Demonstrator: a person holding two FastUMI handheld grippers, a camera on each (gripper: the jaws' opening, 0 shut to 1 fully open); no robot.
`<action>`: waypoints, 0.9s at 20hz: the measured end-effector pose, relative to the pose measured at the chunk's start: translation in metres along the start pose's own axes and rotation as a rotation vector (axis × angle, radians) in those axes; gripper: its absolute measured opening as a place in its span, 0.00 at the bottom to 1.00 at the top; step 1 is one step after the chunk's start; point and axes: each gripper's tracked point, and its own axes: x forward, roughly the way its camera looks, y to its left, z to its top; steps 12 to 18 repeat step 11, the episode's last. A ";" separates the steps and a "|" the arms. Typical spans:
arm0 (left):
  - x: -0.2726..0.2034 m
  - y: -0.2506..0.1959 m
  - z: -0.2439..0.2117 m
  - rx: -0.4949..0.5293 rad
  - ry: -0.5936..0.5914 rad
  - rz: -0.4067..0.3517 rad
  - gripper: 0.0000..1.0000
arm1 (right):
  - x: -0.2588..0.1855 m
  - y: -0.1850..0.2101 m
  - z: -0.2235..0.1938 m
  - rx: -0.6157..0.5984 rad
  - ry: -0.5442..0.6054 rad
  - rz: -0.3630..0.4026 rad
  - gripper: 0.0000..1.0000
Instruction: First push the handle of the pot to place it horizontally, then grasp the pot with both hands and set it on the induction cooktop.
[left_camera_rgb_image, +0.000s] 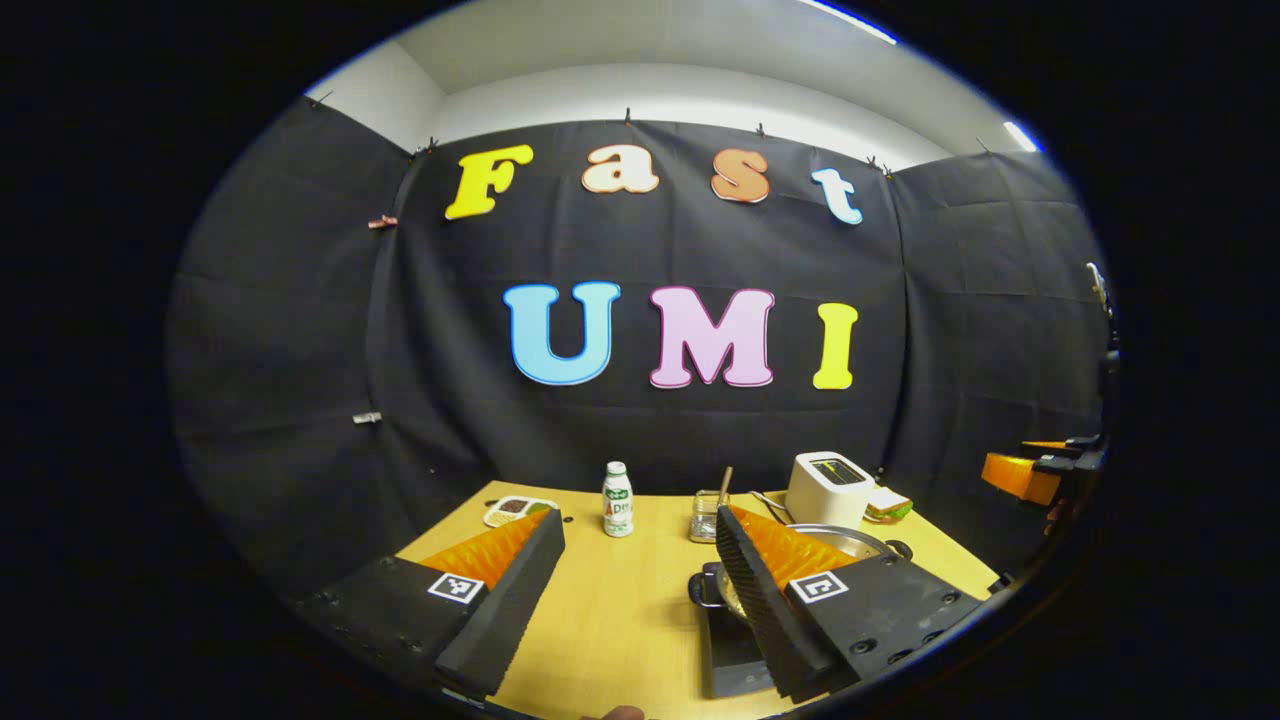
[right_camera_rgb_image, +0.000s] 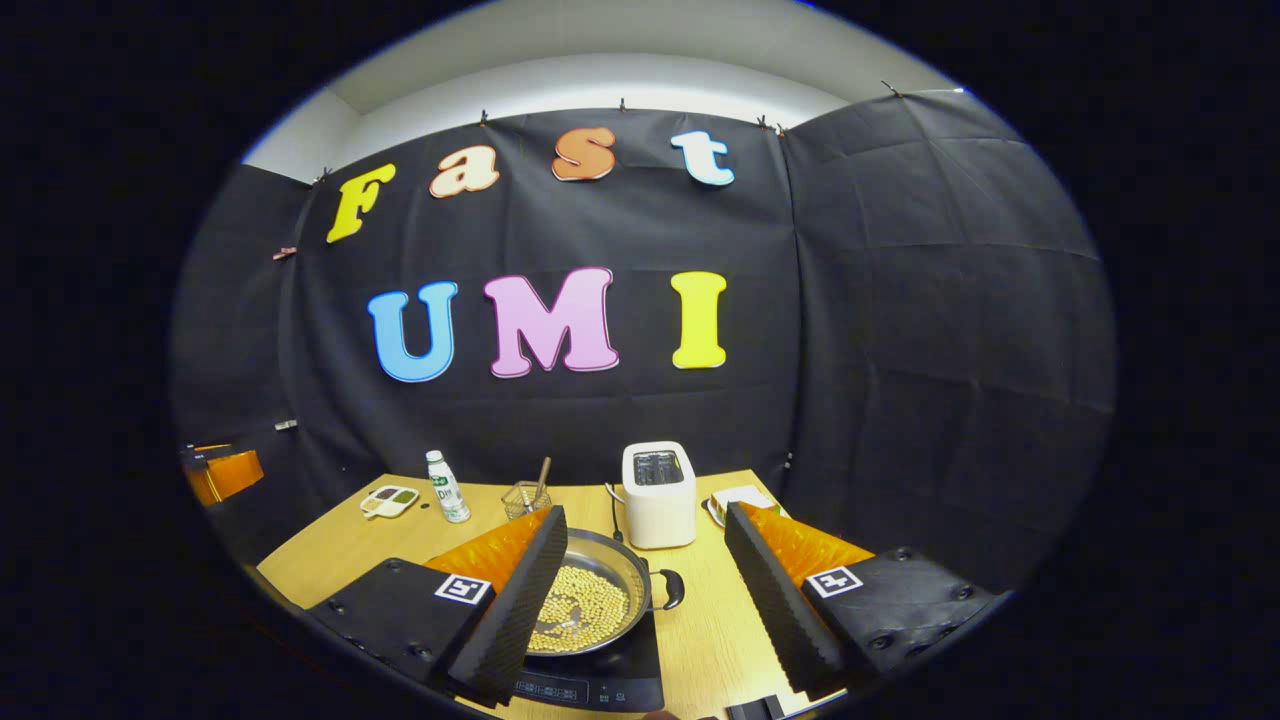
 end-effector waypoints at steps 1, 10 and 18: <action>-0.012 0.003 0.002 0.010 -0.017 0.013 0.95 | -0.007 0.003 0.001 0.001 -0.007 0.007 0.98; -0.070 0.036 -0.011 -0.044 -0.034 0.080 0.95 | -0.054 -0.007 0.005 -0.001 -0.055 -0.034 1.00; -0.073 0.036 -0.013 -0.045 -0.032 0.074 0.95 | -0.056 -0.008 0.006 0.004 -0.059 -0.035 0.98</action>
